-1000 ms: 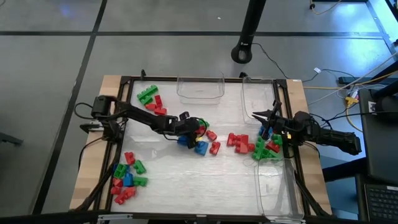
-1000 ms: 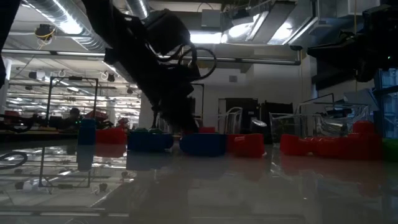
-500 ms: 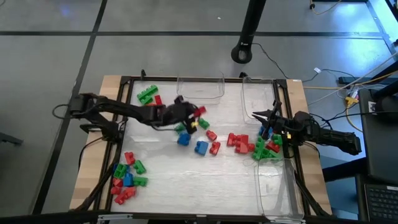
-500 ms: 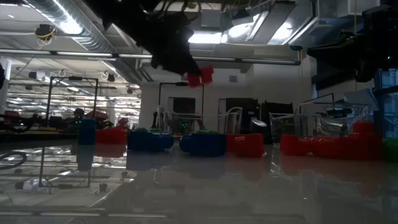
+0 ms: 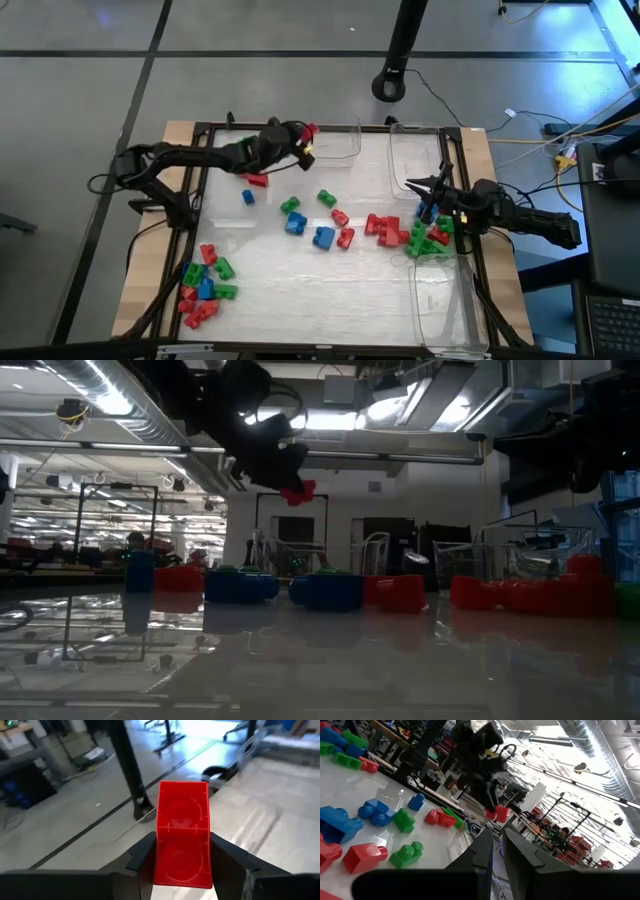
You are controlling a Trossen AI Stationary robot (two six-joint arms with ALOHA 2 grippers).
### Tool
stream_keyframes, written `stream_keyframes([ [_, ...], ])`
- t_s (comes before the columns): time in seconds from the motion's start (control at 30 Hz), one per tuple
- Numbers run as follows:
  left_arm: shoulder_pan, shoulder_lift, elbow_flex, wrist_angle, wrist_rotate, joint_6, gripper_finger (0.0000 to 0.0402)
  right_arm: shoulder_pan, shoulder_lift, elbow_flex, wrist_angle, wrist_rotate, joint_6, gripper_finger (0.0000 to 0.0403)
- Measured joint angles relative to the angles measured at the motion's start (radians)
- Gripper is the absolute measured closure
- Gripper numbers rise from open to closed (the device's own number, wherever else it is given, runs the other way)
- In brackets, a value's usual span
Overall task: Sort blocks
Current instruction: Put the red game piece into the top left transparent bin
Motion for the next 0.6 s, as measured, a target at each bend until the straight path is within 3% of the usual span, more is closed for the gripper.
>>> stream_keyframes([
  [0.43,0.066,0.004,0.000,0.031,0.003,-0.037,0.0246,0.000,0.000,0.000,-0.006,0.008,0.000,0.0358],
  [0.6,0.073,0.004,0.000,0.025,0.062,-0.036,0.0214,0.000,0.000,0.000,-0.006,0.008,-0.002,0.0359],
])
